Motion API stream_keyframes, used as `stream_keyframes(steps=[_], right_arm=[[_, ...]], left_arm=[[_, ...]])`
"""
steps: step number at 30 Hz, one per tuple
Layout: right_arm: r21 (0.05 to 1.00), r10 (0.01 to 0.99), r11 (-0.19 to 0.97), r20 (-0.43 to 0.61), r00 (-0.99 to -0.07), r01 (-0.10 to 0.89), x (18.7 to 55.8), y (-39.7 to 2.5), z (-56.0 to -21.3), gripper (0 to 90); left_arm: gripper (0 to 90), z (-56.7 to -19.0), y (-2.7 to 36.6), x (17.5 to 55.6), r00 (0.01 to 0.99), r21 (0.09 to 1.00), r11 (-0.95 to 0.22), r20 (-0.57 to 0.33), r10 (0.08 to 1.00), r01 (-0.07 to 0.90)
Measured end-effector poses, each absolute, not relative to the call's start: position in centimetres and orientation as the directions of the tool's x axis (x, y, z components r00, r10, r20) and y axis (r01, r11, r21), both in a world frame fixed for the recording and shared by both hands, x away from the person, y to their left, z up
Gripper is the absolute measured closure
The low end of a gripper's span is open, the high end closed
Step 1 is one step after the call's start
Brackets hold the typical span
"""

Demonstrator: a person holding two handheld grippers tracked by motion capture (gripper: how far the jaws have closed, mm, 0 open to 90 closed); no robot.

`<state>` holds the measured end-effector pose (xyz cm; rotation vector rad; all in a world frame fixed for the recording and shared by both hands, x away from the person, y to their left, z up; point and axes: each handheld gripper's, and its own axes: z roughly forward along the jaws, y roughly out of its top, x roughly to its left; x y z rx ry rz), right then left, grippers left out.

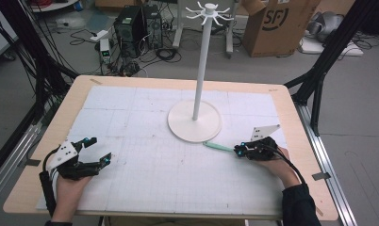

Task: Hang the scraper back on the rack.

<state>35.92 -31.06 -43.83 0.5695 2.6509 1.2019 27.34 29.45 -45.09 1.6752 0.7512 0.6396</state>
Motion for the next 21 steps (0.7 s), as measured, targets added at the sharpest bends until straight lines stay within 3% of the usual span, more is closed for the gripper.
stream_keyframes(steps=[14, 21], right_arm=[[0.787, 0.464, 0.527, 0.049, -0.884, 0.32, 35.2, -31.7, -42.6, 82.1], [0.837, 0.503, 0.433, 0.082, -0.86, 0.333, 34.7, -32.6, -41.0, 82.1]], left_arm=[[17.3, -45.1, 29.4, 27.3, 0.647, 0.976, -0.16, 0.027, 0.762, 0.148], [17.3, -45.1, 29.4, 27.3, 0.647, 0.976, -0.16, 0.027, 0.762, 0.148]])
